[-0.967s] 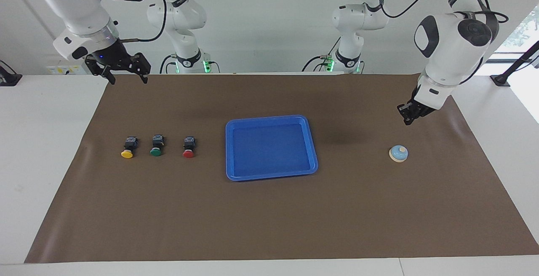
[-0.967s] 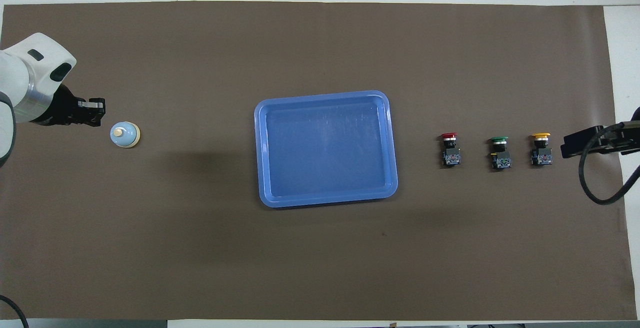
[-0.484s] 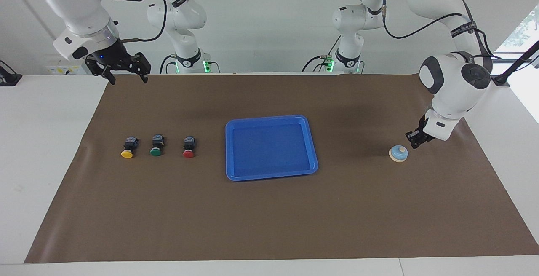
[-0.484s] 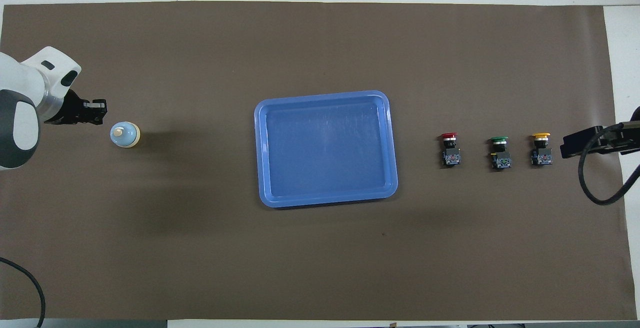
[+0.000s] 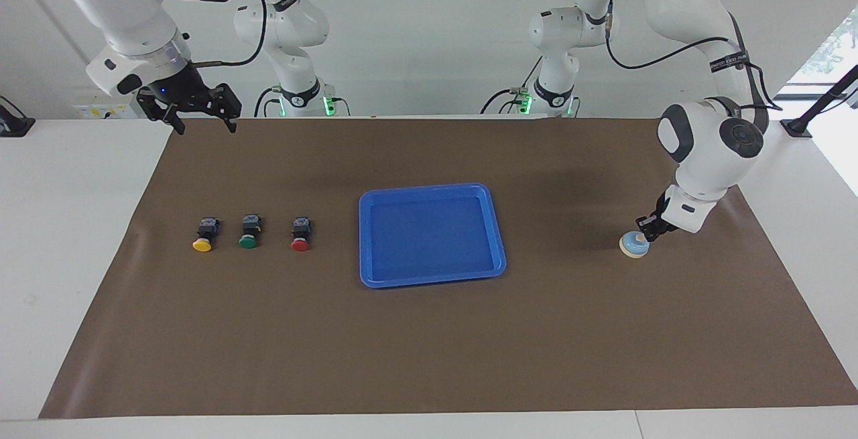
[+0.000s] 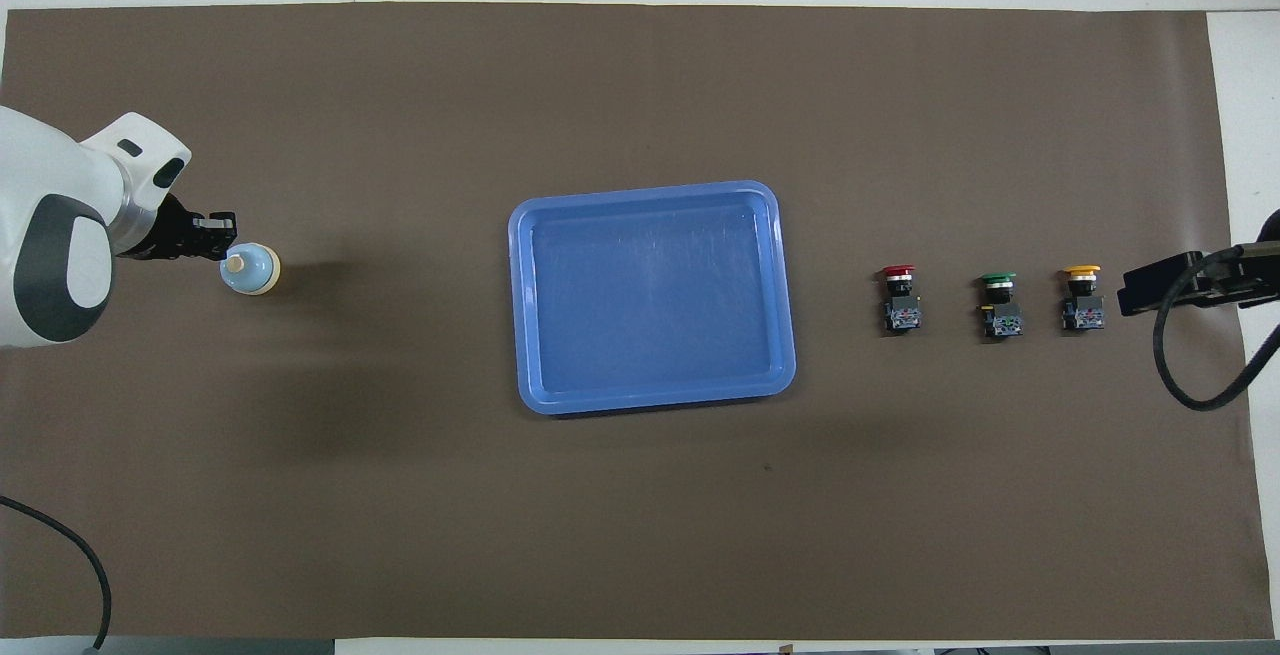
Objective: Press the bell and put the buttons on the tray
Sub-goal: 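Press down on the bell top with the left gripper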
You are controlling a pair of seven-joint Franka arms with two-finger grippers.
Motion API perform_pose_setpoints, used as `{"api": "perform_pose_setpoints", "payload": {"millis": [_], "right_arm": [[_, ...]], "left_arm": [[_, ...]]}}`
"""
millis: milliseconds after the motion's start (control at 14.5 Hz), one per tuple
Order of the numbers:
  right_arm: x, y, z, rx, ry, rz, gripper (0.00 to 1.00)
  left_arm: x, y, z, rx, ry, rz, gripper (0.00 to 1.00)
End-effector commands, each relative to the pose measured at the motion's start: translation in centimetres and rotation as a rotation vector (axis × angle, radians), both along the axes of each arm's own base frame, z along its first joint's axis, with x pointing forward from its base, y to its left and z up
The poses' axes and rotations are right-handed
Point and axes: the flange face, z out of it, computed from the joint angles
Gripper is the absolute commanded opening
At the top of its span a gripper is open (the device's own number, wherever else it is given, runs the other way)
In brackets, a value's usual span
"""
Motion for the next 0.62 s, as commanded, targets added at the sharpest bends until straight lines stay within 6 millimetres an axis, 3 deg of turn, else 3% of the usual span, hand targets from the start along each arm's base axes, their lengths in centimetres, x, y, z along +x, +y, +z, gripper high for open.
{"api": "perform_pose_setpoints", "payload": {"millis": [0, 415, 553], "right_arm": [[-0.1, -0.2, 0.3, 0.000, -0.006, 0.015, 1.00], [-0.5, -0.5, -0.2, 0.002, 0.008, 0.007, 1.00], [-0.7, -0.5, -0.3, 0.001, 0.011, 0.006, 1.00]], "left_arm": [[-0.9, -0.3, -1.0, 0.005, 0.003, -0.014, 0.00], [-1.7, -1.2, -4.7, 0.004, 0.001, -0.034, 0.00], [-1.0, -1.2, -3.2, 0.005, 0.019, -0.030, 0.00]]}}
